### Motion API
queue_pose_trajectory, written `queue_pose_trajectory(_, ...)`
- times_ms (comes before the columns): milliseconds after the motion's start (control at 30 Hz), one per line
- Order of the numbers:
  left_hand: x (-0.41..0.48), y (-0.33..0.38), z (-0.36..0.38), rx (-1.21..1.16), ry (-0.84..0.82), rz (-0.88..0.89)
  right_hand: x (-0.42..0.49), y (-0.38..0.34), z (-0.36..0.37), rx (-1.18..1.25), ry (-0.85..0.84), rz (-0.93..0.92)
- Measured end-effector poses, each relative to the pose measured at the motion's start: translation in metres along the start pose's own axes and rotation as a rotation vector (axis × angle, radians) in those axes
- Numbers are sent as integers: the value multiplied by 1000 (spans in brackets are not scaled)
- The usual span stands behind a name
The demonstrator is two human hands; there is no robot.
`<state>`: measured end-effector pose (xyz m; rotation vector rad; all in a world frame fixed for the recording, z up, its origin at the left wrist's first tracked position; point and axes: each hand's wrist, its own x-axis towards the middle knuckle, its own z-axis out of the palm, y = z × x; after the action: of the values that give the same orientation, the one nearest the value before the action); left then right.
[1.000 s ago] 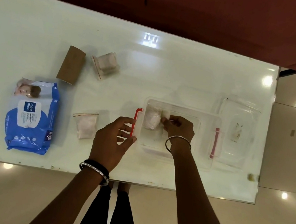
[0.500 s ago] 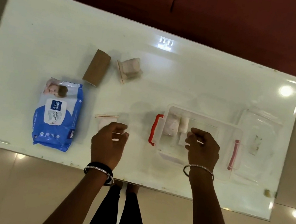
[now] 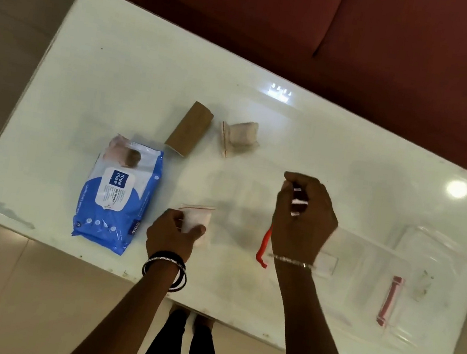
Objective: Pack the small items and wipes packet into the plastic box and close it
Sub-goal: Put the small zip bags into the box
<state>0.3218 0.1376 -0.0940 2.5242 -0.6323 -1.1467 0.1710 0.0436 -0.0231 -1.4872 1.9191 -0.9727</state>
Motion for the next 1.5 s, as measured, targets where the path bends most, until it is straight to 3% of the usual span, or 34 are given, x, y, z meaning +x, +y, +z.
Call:
queue_pose_trajectory(67, 2, 0, -5, -38, -27, 11, 18, -6, 20, -32, -79, -31)
queue_pose_trajectory(167, 5, 4, -18, -166, -14, 13, 45, -8, 49, -170, -325, 1)
queue_pose_trajectory(300, 12, 6, -39, -377, -1, 7, 73, -7, 88, -487, -664, -192)
queue_pose_trajectory(433, 19, 10, -54, -458, -26, 55, 81, 1, 115, -646, -798, -261)
queue_pose_trajectory(667, 18, 23, -53, -578, -48, 72, 71, 11, 110, -618, -627, -175)
queue_pose_trajectory(867, -1, 35, -46, -664, -119, 88, 49, -7, 42, -57, -416, 153)
queue_pose_trajectory(1167, -51, 65, -24, -689, -305, 120, -14, 54, -104, 418, -107, 629)
queue_pose_trajectory(1367, -85, 77, -1, -659, -405, 154, -29, 118, -143, 438, -50, 912)
queue_pose_trajectory(1500, -98, 75, 11, -591, -428, 177, -18, 146, -129, 408, -101, 951)
